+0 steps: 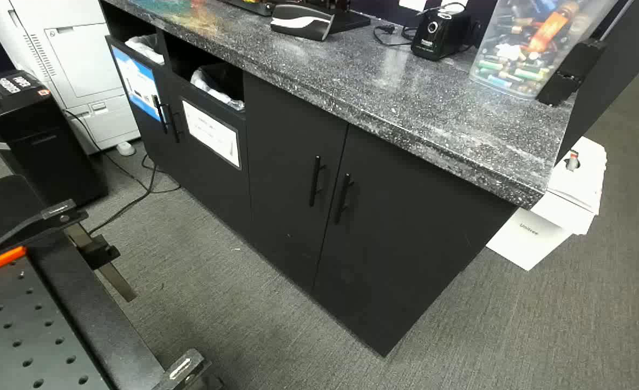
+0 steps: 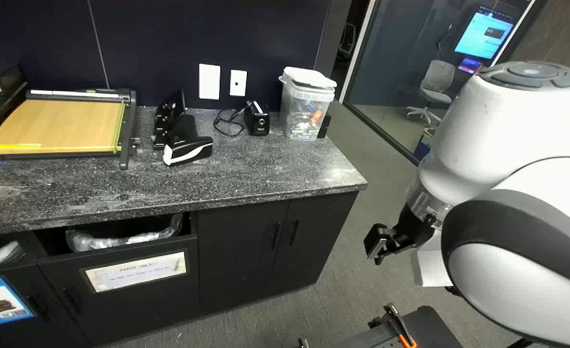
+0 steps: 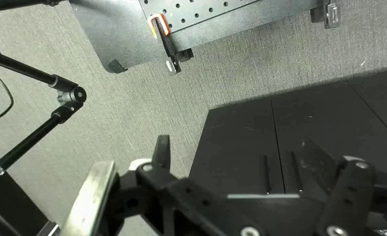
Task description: Open the left bottom cabinet door
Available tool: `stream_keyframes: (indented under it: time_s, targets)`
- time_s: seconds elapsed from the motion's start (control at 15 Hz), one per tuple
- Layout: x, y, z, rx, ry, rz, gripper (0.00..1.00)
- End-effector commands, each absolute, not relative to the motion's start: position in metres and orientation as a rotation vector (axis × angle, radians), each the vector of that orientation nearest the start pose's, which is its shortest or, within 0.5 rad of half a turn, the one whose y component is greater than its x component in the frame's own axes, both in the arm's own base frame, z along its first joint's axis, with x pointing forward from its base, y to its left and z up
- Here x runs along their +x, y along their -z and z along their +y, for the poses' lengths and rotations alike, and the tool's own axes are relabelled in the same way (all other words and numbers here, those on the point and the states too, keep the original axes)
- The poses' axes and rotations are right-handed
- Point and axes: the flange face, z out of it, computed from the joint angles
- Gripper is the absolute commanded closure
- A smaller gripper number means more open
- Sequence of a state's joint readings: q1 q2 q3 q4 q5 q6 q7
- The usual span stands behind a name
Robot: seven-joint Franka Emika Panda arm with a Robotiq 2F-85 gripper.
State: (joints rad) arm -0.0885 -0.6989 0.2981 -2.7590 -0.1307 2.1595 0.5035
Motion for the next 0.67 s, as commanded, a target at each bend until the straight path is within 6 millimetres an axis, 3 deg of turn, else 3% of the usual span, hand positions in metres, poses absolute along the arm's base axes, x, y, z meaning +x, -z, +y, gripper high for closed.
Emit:
stream_keyframes:
  time_s: [0.0,0.47,0.6]
  targets:
    - [0.333,-0.416,0.058,-3.359,0.277,0.481,0.00]
    - [0.333,-0.416,0.058,-3.359,0.277,0.481,0.00]
    - [0.360,-0.416,0.058,-3.332,0.305,0.490,0.00]
